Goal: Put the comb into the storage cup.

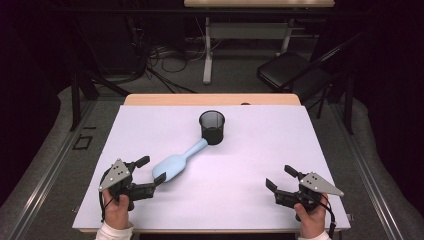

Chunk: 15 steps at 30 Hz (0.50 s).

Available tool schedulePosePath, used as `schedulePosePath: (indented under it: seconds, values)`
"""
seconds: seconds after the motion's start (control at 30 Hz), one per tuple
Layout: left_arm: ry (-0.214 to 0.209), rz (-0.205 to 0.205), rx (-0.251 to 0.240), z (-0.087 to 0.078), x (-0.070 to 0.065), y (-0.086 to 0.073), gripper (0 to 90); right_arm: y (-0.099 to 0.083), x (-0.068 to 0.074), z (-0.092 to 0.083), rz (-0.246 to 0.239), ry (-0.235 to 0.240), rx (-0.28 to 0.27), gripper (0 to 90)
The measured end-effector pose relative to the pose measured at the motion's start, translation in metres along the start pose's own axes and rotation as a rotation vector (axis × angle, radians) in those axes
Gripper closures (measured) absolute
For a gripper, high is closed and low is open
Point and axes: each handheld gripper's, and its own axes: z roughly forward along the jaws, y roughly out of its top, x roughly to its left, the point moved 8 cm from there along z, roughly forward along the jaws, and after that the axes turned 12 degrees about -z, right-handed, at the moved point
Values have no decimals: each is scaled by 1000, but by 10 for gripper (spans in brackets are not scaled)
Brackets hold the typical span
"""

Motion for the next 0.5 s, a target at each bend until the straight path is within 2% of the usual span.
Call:
schedulePosePath:
  seconds: [0.17,0.23,0.27,0.3,0.43,0.5]
  values:
    - [11,3,5,4,1,-2,159,1,0,0,3,1,3,145]
    - [28,-36,6,7,4,-2,159,0,1,2,-10,5,3,145]
    - [28,-36,6,7,4,-2,159,0,1,2,-10,5,3,145]
    - [32,-54,9,9,5,-2,159,0,3,2,-16,8,11,145]
    - [64,-74,29,8,10,-2,163,1,5,1,-32,6,7,145]
    - [67,-82,17,6,9,2,163,2,6,0,-25,8,5,145]
